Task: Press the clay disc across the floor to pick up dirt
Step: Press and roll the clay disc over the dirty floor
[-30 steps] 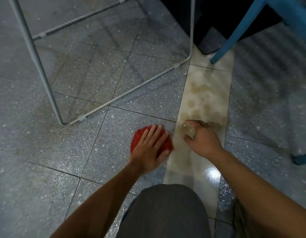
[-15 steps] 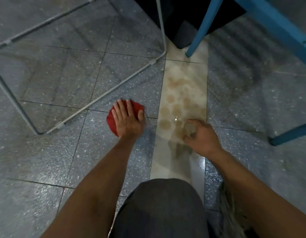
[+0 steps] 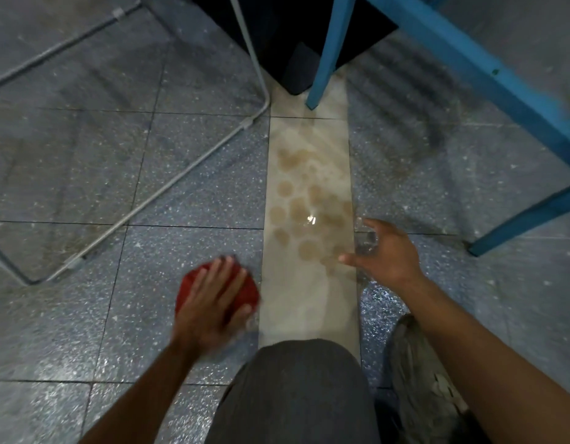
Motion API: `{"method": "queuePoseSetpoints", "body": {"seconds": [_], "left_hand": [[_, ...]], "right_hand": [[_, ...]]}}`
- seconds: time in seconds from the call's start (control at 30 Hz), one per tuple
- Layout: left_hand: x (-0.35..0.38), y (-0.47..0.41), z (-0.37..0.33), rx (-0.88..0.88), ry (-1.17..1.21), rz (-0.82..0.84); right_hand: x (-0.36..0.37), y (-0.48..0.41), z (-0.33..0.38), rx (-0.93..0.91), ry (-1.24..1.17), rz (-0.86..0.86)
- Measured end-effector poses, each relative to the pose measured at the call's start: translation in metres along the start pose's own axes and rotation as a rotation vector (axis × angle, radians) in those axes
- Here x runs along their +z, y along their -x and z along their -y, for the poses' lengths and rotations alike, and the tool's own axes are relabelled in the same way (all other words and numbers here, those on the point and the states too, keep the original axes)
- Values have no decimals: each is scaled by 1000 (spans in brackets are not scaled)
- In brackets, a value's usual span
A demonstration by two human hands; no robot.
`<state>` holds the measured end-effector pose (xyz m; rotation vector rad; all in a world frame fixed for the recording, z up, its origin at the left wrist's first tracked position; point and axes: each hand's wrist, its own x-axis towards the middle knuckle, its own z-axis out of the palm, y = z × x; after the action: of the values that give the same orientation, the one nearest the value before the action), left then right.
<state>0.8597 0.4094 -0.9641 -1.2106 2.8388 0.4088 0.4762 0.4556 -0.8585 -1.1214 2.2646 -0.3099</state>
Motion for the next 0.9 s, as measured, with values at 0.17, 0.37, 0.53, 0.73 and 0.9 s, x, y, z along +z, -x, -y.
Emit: {"method": "queuePoseSetpoints", "body": {"seconds": [0.17, 0.37, 0.53, 0.73, 0.9], "left_hand": [[-14, -118, -9, -522, 24, -93], [-5, -173, -117, -323, 75, -108], [27, -74, -146, 208, 5, 42], [5, -50, -49, 192, -63, 49], [-11, -162, -42, -309, -16, -67]], "right_hand": [[4, 13, -20, 46, 3, 13], [5, 19, -33, 55, 44, -7], [0, 14, -38, 94, 60, -34], [-6, 9, -53, 161, 6, -67], [-5, 7, -64, 208, -76, -132]]}}
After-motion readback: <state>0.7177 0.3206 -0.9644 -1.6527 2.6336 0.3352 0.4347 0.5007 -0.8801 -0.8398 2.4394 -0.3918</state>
